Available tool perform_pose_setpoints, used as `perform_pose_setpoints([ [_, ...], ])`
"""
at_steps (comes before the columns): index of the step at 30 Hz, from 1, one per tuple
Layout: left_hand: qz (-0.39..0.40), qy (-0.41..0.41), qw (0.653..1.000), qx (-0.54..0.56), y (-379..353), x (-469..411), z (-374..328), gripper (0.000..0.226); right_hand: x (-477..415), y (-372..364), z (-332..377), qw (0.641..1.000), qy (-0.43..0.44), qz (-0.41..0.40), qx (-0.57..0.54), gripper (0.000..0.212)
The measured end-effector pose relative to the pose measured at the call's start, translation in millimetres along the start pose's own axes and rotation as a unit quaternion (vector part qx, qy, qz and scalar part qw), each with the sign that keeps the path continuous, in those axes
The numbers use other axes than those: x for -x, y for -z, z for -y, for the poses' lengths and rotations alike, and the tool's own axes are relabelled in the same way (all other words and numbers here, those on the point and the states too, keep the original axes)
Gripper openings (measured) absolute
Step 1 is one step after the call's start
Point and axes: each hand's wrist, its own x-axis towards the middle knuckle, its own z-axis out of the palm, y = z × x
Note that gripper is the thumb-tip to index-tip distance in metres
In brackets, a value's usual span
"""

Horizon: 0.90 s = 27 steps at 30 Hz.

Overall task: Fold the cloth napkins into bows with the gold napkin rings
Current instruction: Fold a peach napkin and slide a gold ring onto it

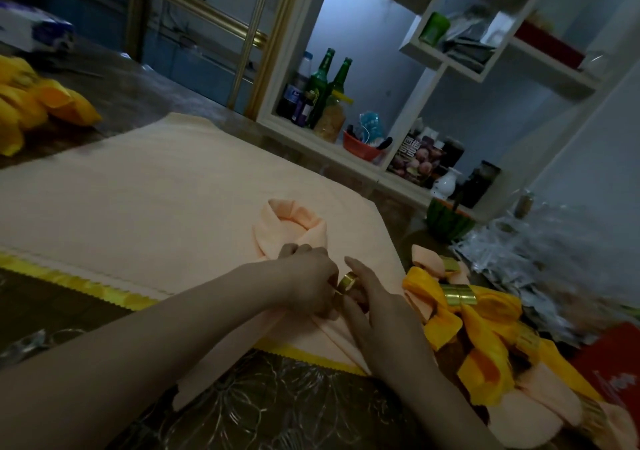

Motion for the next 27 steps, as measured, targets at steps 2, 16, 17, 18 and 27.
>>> perform_pose_setpoints([
  [2, -0.007, 0.0, 1.0, 0.009, 0.7, 1.2, 0.7, 0.043, -2.1, 0.2, -3.4, 0.999, -0.021, -0.03, -0.023, 0.069],
  [16, -0.009, 0.025, 0.976, 0.217, 10.0, 10.0, 6.4, 0.023, 0.2, -0.9, -4.7, 0.997, -0.038, -0.071, -0.016, 0.059],
  [17, -0.001, 0.029, 0.973, 0.228, 11.1, 9.6, 5.9, 0.022, 0.4, -1.3, -5.3, 0.996, -0.039, -0.078, -0.015, 0.052],
  [18, 0.009, 0.032, 0.974, 0.224, 12.7, 9.8, 4.7, 0.026, 0.3, -1.7, -5.0, 0.996, -0.039, -0.082, -0.008, 0.044],
  [27, -0.031, -0.032, 0.986, 0.16, 8.6, 18.4, -10.6, 0.054, 0.8, -7.6, -10.4, 0.992, -0.037, -0.105, -0.063, 0.028],
])
